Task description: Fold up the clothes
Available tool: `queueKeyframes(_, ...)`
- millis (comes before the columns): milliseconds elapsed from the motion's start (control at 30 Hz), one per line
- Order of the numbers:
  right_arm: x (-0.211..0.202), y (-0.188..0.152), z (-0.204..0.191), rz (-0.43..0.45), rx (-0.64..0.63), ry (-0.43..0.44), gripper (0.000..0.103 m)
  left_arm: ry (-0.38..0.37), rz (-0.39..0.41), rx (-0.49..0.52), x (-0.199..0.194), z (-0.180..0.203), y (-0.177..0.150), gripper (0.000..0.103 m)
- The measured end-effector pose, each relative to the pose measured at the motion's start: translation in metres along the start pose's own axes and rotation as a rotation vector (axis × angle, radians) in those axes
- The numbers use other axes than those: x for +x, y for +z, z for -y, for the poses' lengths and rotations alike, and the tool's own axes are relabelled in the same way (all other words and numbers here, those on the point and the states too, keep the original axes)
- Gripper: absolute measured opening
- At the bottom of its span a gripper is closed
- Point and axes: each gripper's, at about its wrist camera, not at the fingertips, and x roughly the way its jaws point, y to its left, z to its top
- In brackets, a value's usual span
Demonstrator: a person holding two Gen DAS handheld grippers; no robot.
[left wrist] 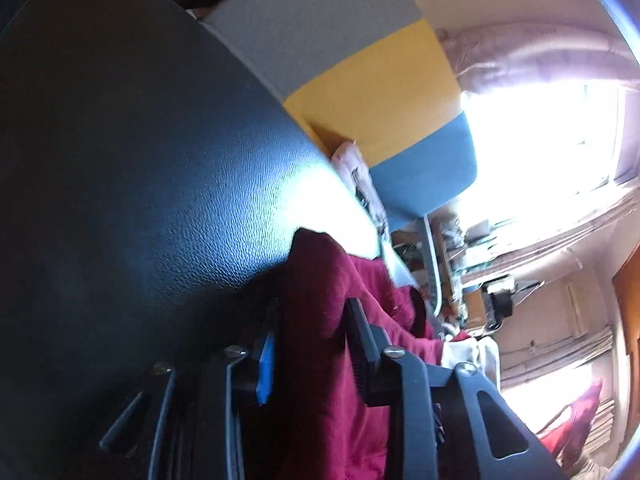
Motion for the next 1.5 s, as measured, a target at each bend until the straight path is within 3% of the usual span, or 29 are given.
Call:
queueKeyframes(33,0.0,0.0,0.0,-0.001,-0.002,-0.001,0.064,0.017,0.018,0.02,-0.004,0.005,-0.002,0.012)
queueKeyframes(133,0.0,0.0,-0.005,-0.004,-0.022,-0.022,0.064,0.092,0.121,0.174,-0.024,0.043,-0.018,0.01)
queueKeyframes(200,0.001,0.001,-0.01,-0.009,-0.044,-0.048,0.064,0.211,0.179,0.308,-0.031,0.074,-0.029,0.01)
queueKeyframes(300,0.002,0.0,-0.02,-0.011,-0.093,-0.091,0.064,0.54,0.209,0.522,-0.006,0.1,-0.044,0.01)
queueKeyframes(433,0.003,0.0,-0.027,-0.012,-0.129,-0.111,0.065,0.735,0.164,0.57,0.038,0.087,-0.045,0.013)
queueKeyframes(533,0.003,0.0,-0.022,-0.014,-0.111,-0.093,0.066,0.755,0.173,0.515,0.032,0.09,-0.035,0.025)
queueKeyframes(633,0.004,0.001,-0.018,-0.014,-0.092,-0.071,0.066,0.843,0.24,0.478,0.015,0.097,-0.041,0.025)
queueKeyframes(733,0.004,0.001,-0.017,-0.014,-0.086,-0.064,0.066,0.819,0.337,0.466,-0.005,0.119,-0.066,0.023)
queueKeyframes(800,0.004,0.001,-0.016,-0.013,-0.081,-0.058,0.067,0.767,0.321,0.493,0.0,0.131,-0.089,0.024)
queueKeyframes(967,0.005,0.002,-0.012,-0.012,-0.064,-0.035,0.069,0.815,0.21,0.567,0.047,0.117,-0.118,0.026)
queueKeyframes(1333,0.041,0.041,-0.008,-0.01,-0.024,-0.011,0.074,0.889,0.236,0.622,0.075,0.114,-0.075,0.027)
queueKeyframes(1500,0.041,0.042,-0.007,-0.003,-0.014,0.024,0.079,0.904,0.241,0.629,0.082,0.112,-0.066,0.027)
